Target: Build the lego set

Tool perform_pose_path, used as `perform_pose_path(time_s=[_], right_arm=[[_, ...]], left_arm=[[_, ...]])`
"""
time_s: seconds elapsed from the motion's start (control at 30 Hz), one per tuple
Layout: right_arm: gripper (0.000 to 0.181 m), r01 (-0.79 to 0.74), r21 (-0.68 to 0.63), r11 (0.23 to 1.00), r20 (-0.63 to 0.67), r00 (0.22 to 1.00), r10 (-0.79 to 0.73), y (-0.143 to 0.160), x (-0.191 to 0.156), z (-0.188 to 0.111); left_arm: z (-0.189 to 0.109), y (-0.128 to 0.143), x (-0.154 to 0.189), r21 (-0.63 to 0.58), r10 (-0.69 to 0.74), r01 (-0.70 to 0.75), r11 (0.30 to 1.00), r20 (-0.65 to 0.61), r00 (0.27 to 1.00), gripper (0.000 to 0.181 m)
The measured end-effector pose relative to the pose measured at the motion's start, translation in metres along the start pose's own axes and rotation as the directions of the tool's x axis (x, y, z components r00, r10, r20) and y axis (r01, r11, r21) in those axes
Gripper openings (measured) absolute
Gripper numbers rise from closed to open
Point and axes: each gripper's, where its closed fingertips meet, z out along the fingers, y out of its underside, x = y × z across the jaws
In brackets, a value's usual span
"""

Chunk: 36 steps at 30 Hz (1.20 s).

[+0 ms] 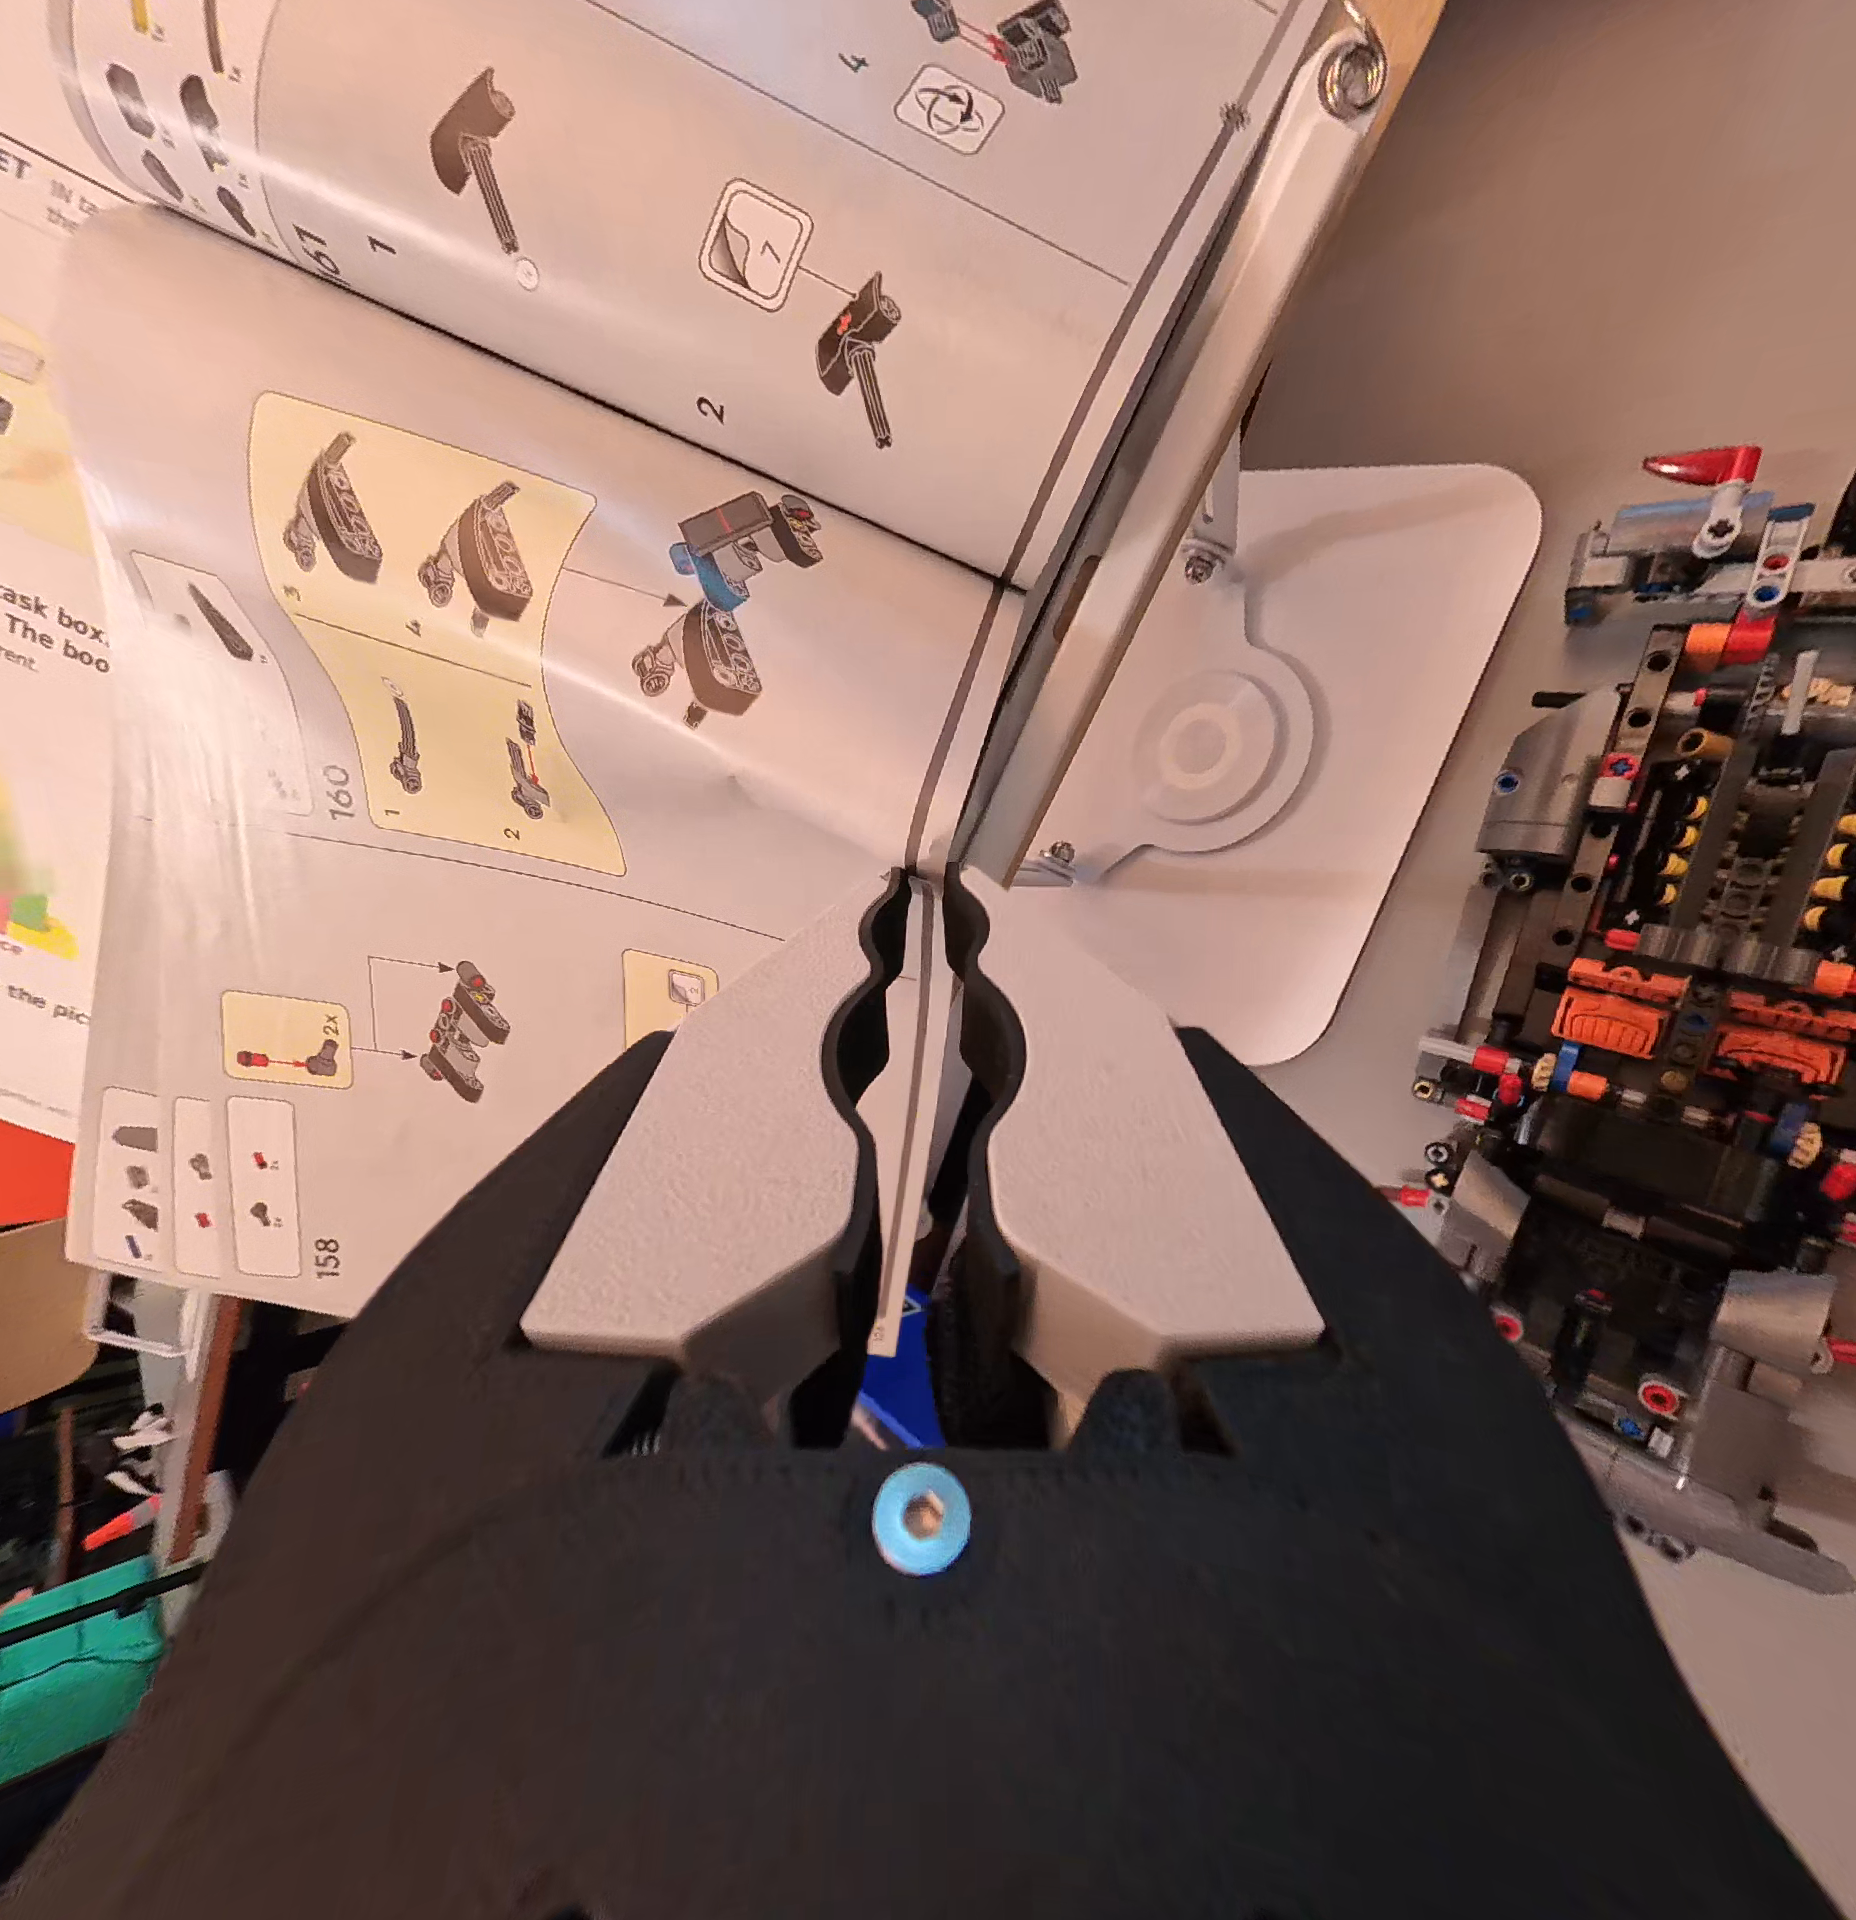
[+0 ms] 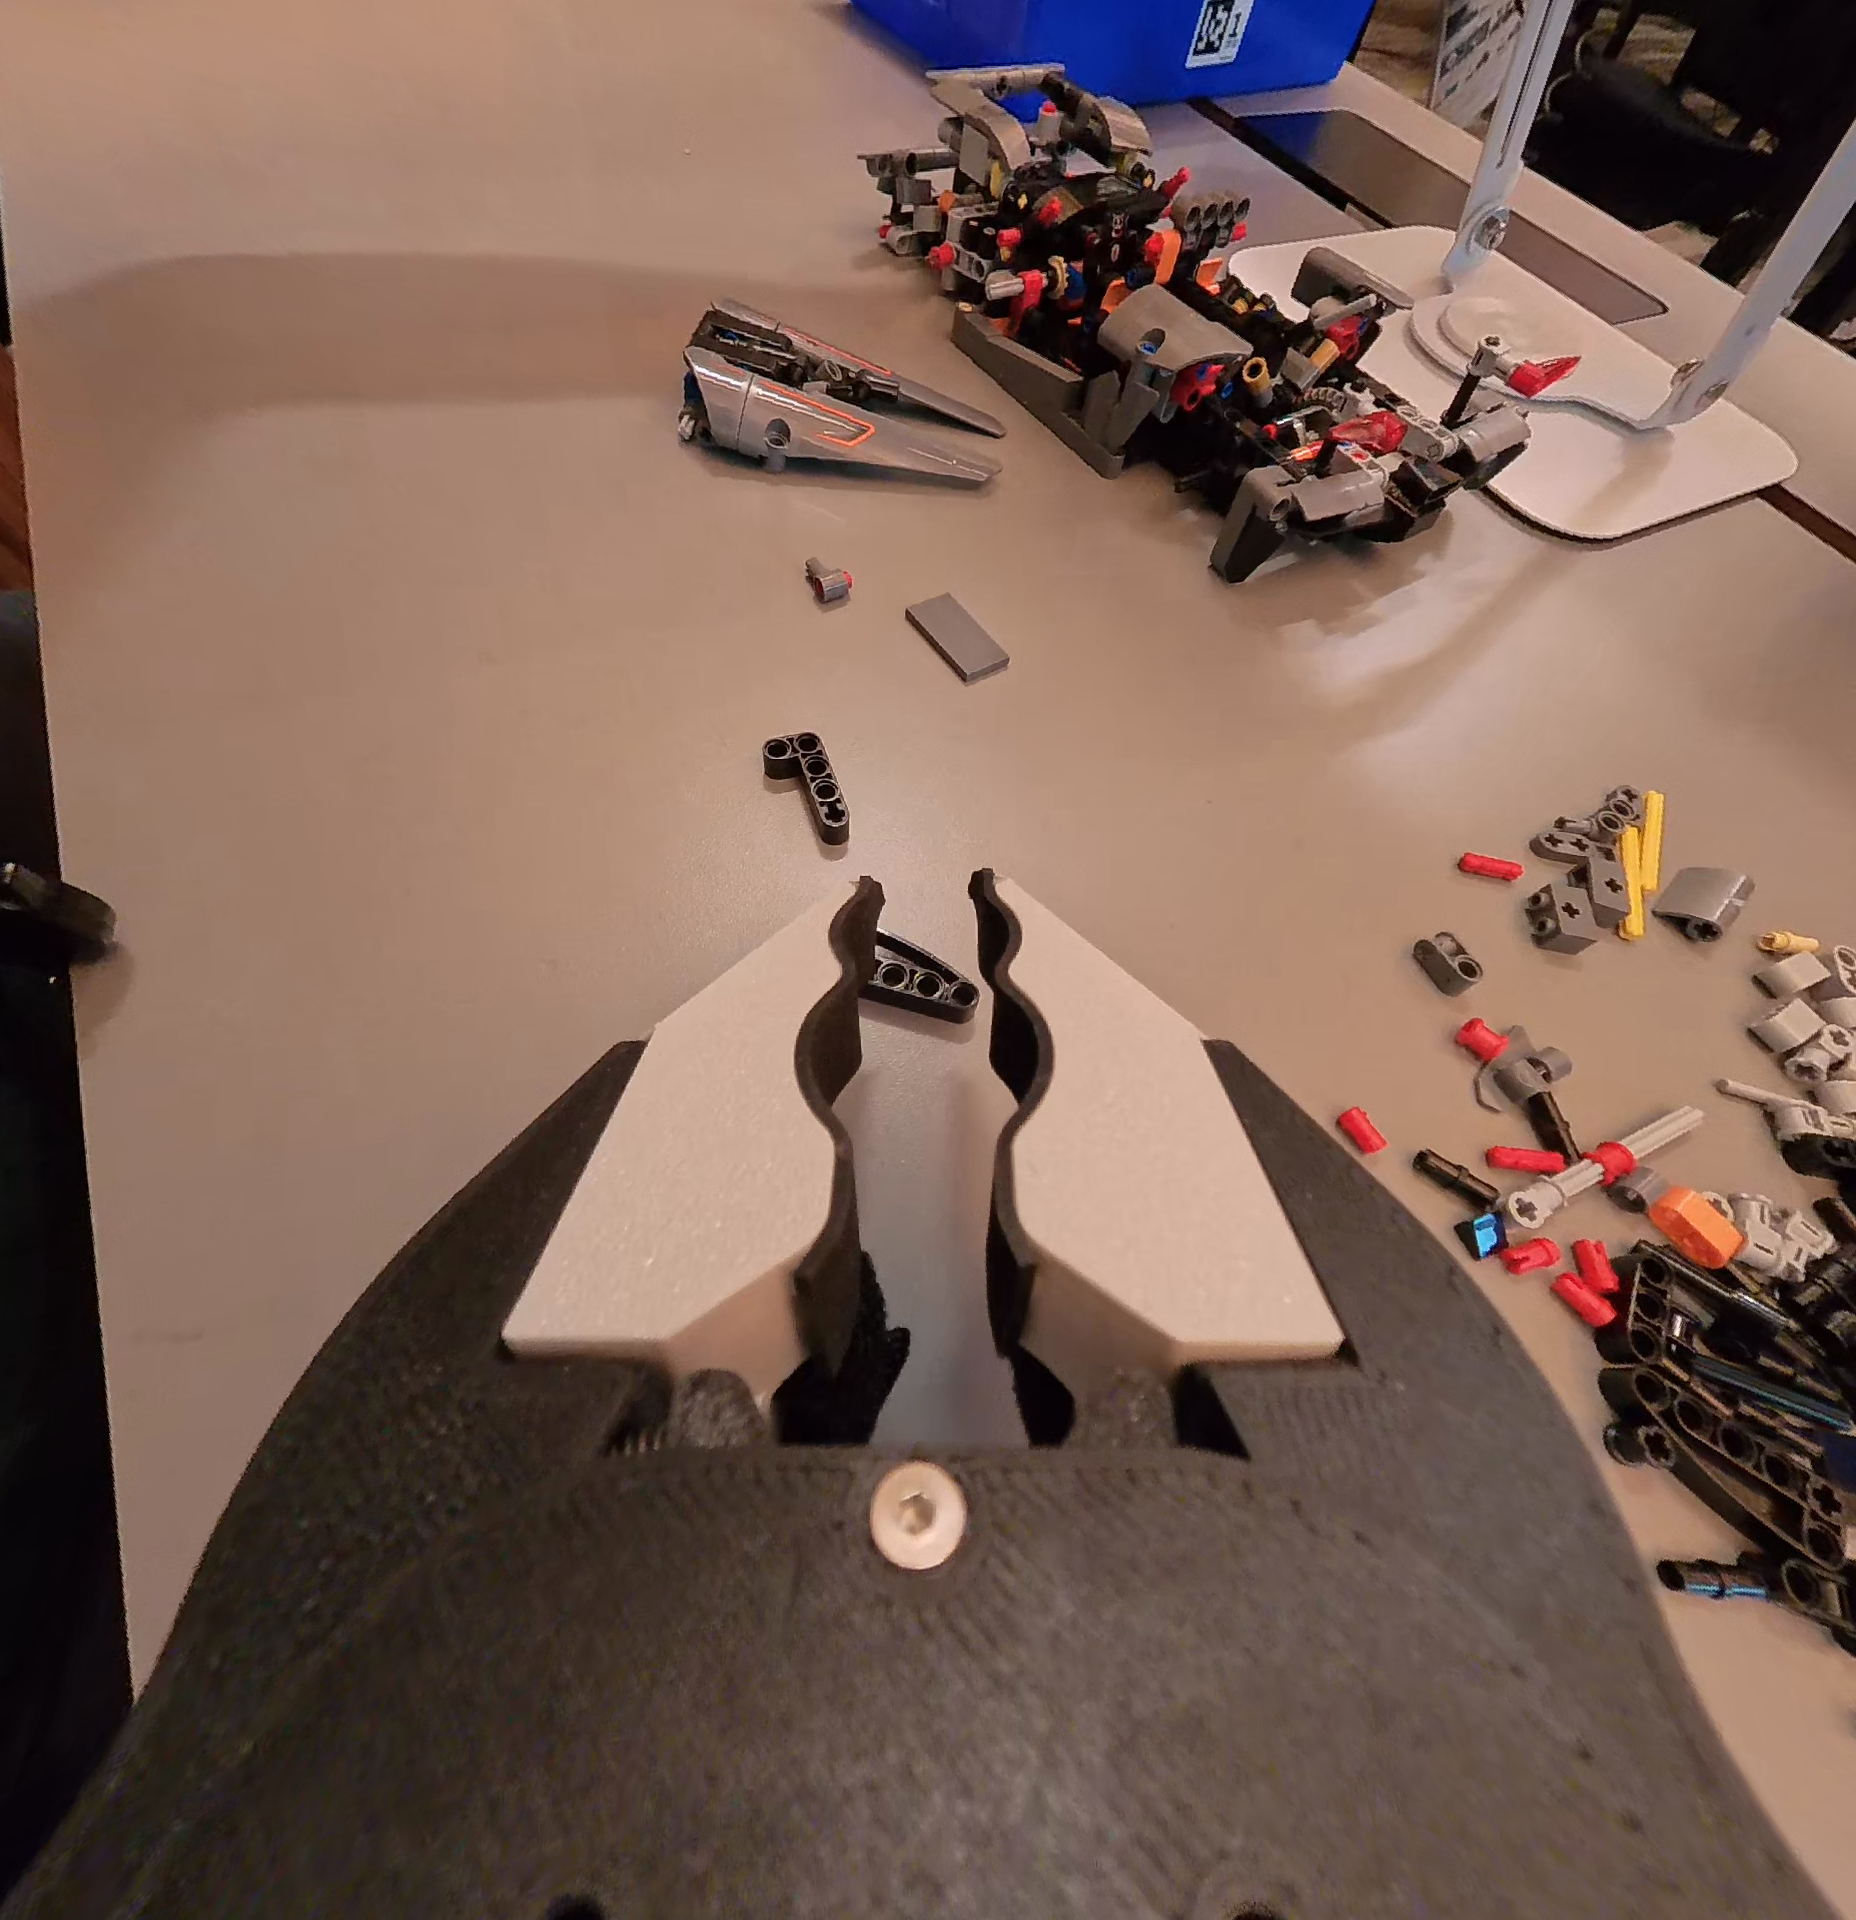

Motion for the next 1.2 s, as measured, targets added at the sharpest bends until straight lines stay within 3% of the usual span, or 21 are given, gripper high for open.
perform_pose_path(time_s=[0.4, 0.57, 0.8, 0.9, 1.1, 1.2], right_arm=[[0.017, -0.002, 0.008, 1.000, 0.002, 1.000, 0.002, -0.001, 0.001, -0.001], [0.016, -0.005, 0.014, 1.000, 0.003, 1.000, 0.005, -0.002, 0.001, -0.001], [0.016, -0.004, 0.020, 1.000, 0.005, 1.000, 0.004, -0.003, 0.000, -0.002], [0.017, -0.002, 0.019, 1.000, 0.006, 1.000, 0.002, -0.002, 0.000, -0.002], [0.016, 0.003, 0.020, 1.000, 0.004, 1.000, -0.003, -0.003, 0.000, -0.002], [0.016, 0.003, 0.019, 1.000, 0.004, 1.000, -0.003, -0.002, 0.000, -0.002]], left_arm=[[-0.003, -0.004, 0.003, -0.040, 0.056, -0.059, 0.997, -0.066, 0.996, 0.004], [-0.003, -0.008, 0.004, -0.057, 0.094, -0.095, 0.994, -0.023, 0.995, 0.000], [-0.002, -0.005, -0.006, -0.143, 0.159, -0.127, 0.982, 0.242, 0.957, 0.000], [-0.007, -0.016, -0.017, -0.160, 0.236, -0.182, 0.970, 0.443, 0.865, 0.000], [-0.011, -0.060, -0.026, -0.034, 0.189, -0.221, 0.975, 0.656, 0.731, 0.004], [-0.005, -0.068, -0.030, 0.039, 0.098, -0.165, 0.985, 0.662, 0.743, 0.004]])
